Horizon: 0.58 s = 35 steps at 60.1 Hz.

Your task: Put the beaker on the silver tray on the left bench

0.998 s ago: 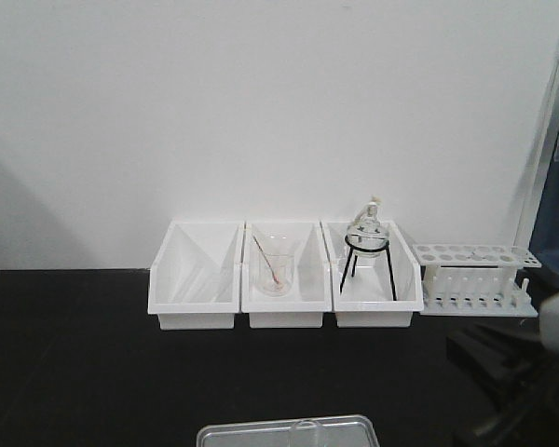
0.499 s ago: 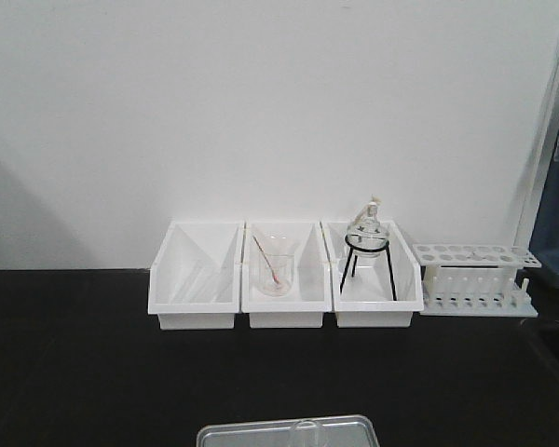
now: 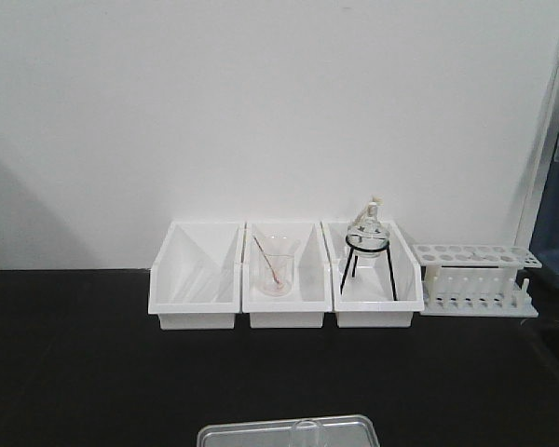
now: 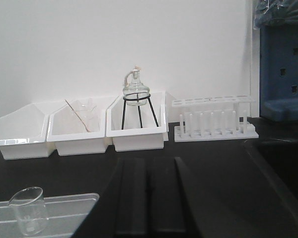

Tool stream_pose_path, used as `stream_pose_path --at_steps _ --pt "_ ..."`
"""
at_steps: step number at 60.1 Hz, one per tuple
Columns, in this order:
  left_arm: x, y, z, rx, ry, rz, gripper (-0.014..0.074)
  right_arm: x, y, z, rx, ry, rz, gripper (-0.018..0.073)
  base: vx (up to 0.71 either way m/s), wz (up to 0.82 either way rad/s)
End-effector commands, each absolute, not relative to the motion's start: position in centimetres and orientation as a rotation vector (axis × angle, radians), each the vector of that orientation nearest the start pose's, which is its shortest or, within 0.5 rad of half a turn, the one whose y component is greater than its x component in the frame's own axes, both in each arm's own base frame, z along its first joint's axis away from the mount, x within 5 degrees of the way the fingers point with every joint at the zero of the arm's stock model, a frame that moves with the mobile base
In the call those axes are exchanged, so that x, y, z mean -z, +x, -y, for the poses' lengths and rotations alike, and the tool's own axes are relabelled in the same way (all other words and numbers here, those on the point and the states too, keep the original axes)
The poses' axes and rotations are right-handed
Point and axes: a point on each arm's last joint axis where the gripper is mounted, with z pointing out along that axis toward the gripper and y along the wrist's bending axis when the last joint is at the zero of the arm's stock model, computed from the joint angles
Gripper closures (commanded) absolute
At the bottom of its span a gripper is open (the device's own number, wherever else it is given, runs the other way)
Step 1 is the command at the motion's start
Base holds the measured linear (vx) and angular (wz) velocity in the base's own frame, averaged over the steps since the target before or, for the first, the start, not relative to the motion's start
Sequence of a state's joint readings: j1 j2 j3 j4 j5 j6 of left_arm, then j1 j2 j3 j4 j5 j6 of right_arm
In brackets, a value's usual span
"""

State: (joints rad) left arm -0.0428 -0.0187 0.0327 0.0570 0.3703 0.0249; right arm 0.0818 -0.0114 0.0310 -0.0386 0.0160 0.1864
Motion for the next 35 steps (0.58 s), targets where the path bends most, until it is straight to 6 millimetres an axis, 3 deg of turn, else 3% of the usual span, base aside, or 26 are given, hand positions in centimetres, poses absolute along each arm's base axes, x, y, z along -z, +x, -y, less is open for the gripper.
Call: stream_pose_path --at_steps 1,35 --pt "-17.02 5.41 0.13 -0.032 0.101 -1.802 0.0595 -20.77 5.52 -0.45 -0.185 0.046 -1.436 0.0571 0.00 0.00" --pt "-17.02 5.41 0.13 -0.032 0.101 -1.802 0.0595 -20.74 5.52 -0.45 -0.185 0.047 -1.440 0.0571 0.00 0.00"
